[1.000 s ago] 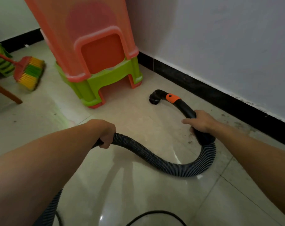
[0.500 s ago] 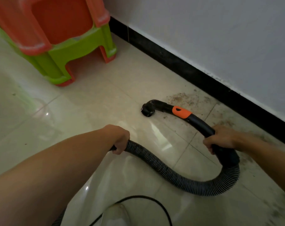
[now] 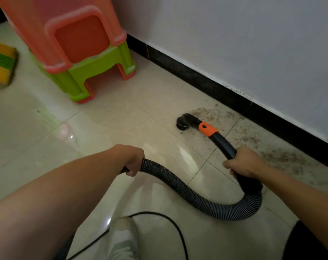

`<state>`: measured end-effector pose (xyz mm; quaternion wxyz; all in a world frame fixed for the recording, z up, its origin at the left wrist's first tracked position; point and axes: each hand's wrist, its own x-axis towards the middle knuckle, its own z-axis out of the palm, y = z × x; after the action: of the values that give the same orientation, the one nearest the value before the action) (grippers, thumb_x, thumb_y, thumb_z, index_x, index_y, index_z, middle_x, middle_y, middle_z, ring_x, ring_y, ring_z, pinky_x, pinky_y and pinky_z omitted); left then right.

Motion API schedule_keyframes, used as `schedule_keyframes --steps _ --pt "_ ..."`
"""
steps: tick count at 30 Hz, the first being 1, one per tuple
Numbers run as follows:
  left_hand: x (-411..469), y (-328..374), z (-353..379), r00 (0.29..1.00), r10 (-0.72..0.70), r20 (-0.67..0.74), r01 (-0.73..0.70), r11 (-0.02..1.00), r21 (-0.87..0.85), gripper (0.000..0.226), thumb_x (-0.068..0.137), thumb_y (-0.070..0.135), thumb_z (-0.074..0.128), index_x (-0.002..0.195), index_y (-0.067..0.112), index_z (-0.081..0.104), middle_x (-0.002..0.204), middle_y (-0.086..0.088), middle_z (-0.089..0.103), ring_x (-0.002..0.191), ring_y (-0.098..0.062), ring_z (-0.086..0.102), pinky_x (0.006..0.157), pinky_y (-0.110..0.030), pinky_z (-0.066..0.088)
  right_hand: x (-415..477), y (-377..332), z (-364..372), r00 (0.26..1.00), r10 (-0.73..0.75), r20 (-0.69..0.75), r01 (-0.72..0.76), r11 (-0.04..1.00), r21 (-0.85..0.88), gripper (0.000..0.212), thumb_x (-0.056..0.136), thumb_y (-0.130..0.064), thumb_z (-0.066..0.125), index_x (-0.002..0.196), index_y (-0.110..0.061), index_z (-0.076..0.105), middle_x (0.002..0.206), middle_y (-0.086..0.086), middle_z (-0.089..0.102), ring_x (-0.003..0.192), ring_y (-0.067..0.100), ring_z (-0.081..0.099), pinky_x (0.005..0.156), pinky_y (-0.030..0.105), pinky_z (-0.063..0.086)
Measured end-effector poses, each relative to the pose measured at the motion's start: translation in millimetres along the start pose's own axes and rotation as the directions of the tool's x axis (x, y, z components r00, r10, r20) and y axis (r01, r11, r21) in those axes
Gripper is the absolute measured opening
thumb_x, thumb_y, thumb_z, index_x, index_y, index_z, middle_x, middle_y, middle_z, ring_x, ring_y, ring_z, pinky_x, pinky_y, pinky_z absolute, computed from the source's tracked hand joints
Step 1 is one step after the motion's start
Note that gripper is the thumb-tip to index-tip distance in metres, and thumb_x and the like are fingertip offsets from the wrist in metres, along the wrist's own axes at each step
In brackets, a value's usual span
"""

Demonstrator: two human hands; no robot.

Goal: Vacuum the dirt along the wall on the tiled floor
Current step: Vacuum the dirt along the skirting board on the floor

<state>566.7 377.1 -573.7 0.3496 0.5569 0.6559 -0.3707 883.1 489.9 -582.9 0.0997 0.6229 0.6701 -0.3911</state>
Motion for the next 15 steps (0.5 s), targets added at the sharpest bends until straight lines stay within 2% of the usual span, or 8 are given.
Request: schedule_keyframes --steps 4,7,9,12,15 --pt "-3.9 8.6 15.7 0.999 -0.024 0.032 0.022 0.999 0.033 0.033 0.066 0.006 0.074 0.095 0.012 0.060 0.091 -0.006 0.064 0.084 -0.025 0.065 0.066 -0.033 0.050 -10.3 -4.8 5.7 0.991 -0.115 0.062 0.121 0.989 -0.091 0.031 0.079 -0.043 0.066 0.088 -0.014 0.060 0.058 0.002 0.072 0.058 0.021 0.072 0.072 0.045 0.061" --pt "0.1 6.4 24.8 0.998 -0.041 0.056 0.037 0.997 0.061 0.038 0.066 0.006 0.075 0.103 0.011 0.064 0.091 -0.006 0.064 0.086 -0.025 0.066 0.066 -0.032 0.049 -21.7 7.5 12.0 0.991 -0.115 0.071 0.120 0.991 -0.064 0.029 0.078 -0.042 0.066 0.088 -0.015 0.060 0.059 0.003 0.072 0.056 0.020 0.071 0.069 0.045 0.062" --pt "13.2 6.1 24.5 1.000 -0.021 0.000 0.021 0.998 0.065 0.037 0.069 0.007 0.072 0.104 0.013 0.064 0.091 -0.004 0.064 0.087 -0.024 0.067 0.066 -0.031 0.049 -30.5 22.8 16.7 0.995 -0.098 0.014 0.099 0.994 -0.051 0.027 0.076 -0.039 0.067 0.087 -0.017 0.059 0.060 0.004 0.071 0.055 0.019 0.070 0.066 0.043 0.061" --pt "34.4 12.8 17.0 0.999 0.037 -0.026 -0.034 0.993 0.109 0.032 0.069 0.008 0.072 0.099 0.017 0.061 0.089 -0.002 0.064 0.087 -0.022 0.066 0.068 -0.031 0.052 -49.1 40.4 26.8 0.993 -0.064 -0.097 0.052 0.992 -0.116 0.023 0.077 -0.042 0.067 0.087 -0.023 0.059 0.065 -0.001 0.069 0.058 0.017 0.068 0.062 0.036 0.059" --pt "50.6 20.0 2.0 0.996 0.079 -0.046 -0.069 0.980 0.189 0.032 0.069 0.009 0.072 0.100 0.015 0.065 0.089 -0.003 0.065 0.082 -0.022 0.065 0.066 -0.031 0.051 -68.5 48.4 45.7 0.995 -0.040 -0.091 0.026 0.989 -0.146 0.022 0.077 -0.044 0.067 0.091 -0.027 0.060 0.069 -0.003 0.068 0.061 0.014 0.066 0.062 0.031 0.057"
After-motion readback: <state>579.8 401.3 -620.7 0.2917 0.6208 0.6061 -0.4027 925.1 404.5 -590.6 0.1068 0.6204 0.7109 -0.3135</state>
